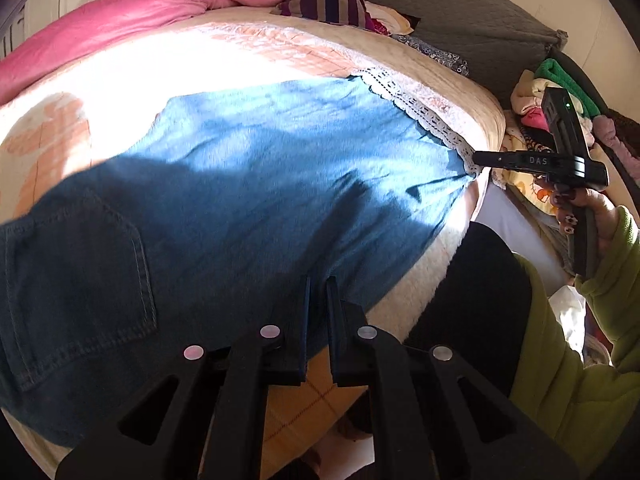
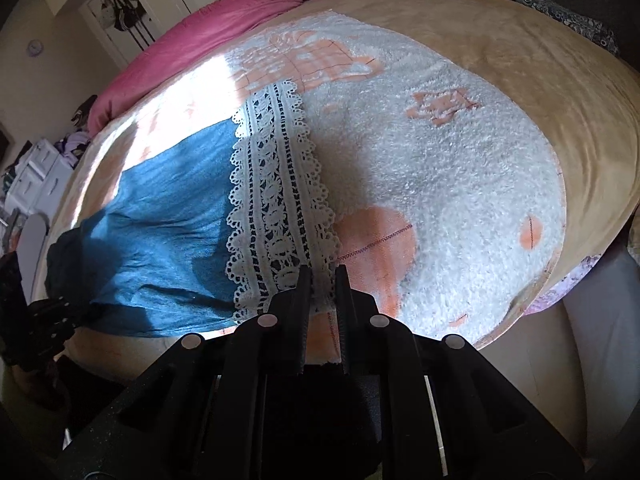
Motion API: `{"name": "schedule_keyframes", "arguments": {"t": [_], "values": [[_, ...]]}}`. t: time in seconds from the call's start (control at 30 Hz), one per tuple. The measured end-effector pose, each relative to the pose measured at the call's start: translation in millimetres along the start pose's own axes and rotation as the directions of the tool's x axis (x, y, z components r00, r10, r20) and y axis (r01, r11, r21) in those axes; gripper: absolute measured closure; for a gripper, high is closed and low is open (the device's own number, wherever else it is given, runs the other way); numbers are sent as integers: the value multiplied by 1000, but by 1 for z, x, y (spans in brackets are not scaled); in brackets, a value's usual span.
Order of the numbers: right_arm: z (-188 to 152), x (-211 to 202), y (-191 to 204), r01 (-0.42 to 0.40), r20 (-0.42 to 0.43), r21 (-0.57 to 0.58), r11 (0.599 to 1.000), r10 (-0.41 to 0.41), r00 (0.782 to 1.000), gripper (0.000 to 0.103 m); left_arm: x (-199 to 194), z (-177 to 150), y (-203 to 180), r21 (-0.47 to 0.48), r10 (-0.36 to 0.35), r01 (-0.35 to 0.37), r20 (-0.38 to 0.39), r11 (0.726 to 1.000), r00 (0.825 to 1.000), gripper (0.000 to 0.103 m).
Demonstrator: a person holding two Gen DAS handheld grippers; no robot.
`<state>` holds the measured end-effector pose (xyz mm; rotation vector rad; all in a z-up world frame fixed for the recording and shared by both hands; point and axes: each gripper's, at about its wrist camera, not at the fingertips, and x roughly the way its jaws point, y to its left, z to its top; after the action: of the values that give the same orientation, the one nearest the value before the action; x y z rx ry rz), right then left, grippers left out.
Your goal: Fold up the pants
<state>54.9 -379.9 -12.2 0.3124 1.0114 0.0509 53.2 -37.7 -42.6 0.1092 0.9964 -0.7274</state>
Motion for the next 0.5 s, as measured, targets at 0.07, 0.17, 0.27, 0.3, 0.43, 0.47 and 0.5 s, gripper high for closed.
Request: {"name": "schedule_keyframes", "arguments": {"t": [0.07,0.17,0.27,0.3,0.43,0.47,0.5], "values": [[2,-7,9,71,24,-53,996,-70,997,87,0,-3,1,-3,-3,3,5,1000,1000,96],[1,-31,42,139,136,-233,963,-109,985,86,-3,-2,1,0,-3,3,20,1000,1000,96],[-11,-36,90,65,134,-450,890,-4,991,78,-1,0,-2,9,-5,5,26,1000,1000,96],[-17,-32,106,23,108,-510,860,37,994,78,1,1,-2,10,-4,3,27,1000,1000,96],[-34,-4,156,-45,17,-669,742,75,997,78,1,4,-2,-7,-15,15,35,1000,999,96],[-36,2,163,-40,14,-694,718,68,998,78,0,4,-3,-3,-16,16,36,1000,999,96],[-36,9,168,-43,3,-714,699,64,998,78,-2,5,-3,2,-13,13,39,1000,999,96]]}}
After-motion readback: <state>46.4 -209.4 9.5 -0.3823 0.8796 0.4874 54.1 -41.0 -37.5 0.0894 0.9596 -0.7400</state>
